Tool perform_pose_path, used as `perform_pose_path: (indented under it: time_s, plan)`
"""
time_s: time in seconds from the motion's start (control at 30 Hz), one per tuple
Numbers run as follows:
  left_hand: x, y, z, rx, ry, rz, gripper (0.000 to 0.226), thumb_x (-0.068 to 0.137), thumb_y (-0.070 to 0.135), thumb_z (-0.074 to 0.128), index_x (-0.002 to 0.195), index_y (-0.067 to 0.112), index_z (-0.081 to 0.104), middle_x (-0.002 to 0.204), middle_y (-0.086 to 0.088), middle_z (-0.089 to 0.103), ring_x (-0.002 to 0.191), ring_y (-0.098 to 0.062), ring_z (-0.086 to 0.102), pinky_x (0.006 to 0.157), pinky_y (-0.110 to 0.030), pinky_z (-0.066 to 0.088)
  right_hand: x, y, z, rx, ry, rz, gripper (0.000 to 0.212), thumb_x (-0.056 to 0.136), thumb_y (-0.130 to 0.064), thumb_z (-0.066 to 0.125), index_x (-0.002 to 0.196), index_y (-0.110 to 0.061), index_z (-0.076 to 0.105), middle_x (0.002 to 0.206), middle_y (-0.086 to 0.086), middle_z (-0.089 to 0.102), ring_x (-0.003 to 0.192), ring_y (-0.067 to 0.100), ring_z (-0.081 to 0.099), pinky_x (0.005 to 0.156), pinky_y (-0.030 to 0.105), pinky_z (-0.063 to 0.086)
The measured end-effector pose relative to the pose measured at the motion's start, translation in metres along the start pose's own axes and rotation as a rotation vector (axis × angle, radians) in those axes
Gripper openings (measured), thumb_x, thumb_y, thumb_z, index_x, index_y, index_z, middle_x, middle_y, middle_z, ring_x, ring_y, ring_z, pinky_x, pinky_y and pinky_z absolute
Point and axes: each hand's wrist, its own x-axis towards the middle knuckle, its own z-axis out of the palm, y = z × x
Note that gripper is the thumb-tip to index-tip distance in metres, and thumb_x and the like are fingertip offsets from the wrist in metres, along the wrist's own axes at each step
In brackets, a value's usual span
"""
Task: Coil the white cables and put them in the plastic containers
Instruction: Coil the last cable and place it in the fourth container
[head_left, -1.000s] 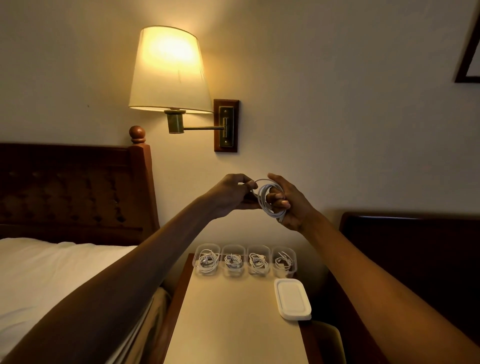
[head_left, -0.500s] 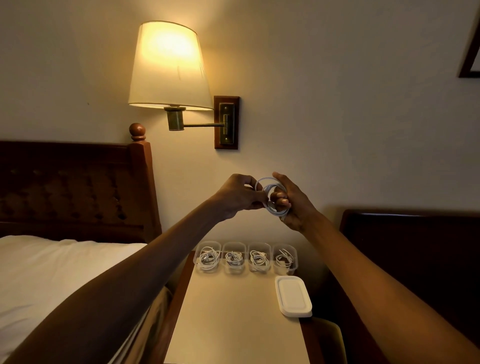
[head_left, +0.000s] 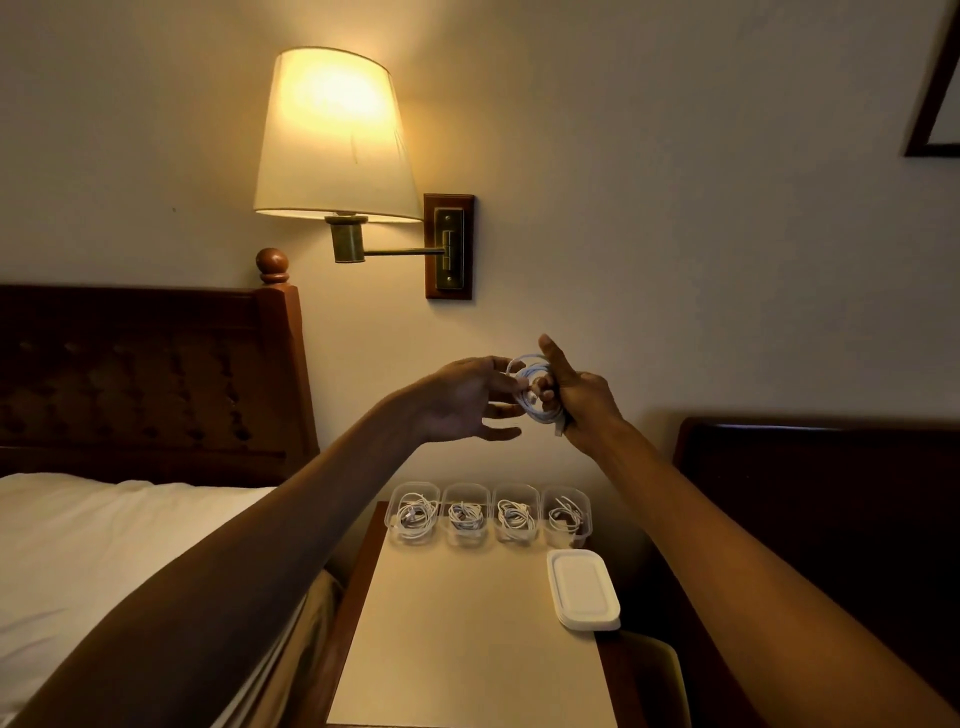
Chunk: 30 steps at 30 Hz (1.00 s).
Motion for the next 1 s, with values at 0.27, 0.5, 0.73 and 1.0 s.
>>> perform_pose_path:
  time_s: [0.27, 0.5, 0.73, 1.0]
  plan:
    - [-0.004, 0.011, 0.009, 0.49, 0.215, -0.058, 0.04, 0.081, 0.013, 0.077, 0.116, 0.013, 0.057, 0.107, -0.009, 0.06, 0.093, -0.021, 0.052, 0.075, -0.033, 0.043, -0.008, 0.0, 0.004, -0.038, -0.072, -0.041, 0.056, 0.092, -0.055, 0.049, 0.081, -0.001, 0.061, 0.072, 0.01, 0.061, 0.07, 0.023, 0.056, 0.074, 0.029, 0.053]
    - [-0.01, 0.018, 0.01, 0.576, 0.274, -0.014, 0.054, 0.08, -0.001, 0.075, 0.128, 0.008, 0.051, 0.089, -0.014, 0.068, 0.076, -0.019, 0.068, 0.058, -0.024, 0.053, -0.013, -0.002, 0.011, -0.088, -0.101, -0.066, 0.058, 0.097, -0.056, 0.034, 0.07, -0.01, 0.054, 0.059, 0.002, 0.054, 0.051, 0.012, 0.046, 0.06, 0.022, 0.044]
    - [-0.018, 0.027, 0.018, 0.735, 0.351, -0.005, 0.064, 0.078, -0.003, 0.076, 0.134, 0.008, 0.047, 0.096, -0.016, 0.069, 0.073, -0.023, 0.072, 0.066, -0.031, 0.061, -0.008, 0.005, 0.023, -0.432, -0.015, -0.271, 0.049, 0.101, -0.048, 0.034, 0.086, -0.007, 0.056, 0.069, 0.003, 0.056, 0.061, 0.013, 0.052, 0.063, 0.022, 0.044]
    - [-0.031, 0.036, 0.005, 0.433, 0.148, 0.078, 0.04, 0.084, -0.005, 0.069, 0.12, 0.011, 0.06, 0.094, -0.016, 0.071, 0.086, -0.023, 0.069, 0.077, -0.032, 0.055, -0.006, 0.0, 0.033, -0.425, 0.029, -0.248, 0.058, 0.102, -0.046, 0.032, 0.085, 0.001, 0.063, 0.071, 0.014, 0.06, 0.062, 0.019, 0.055, 0.059, 0.02, 0.044]
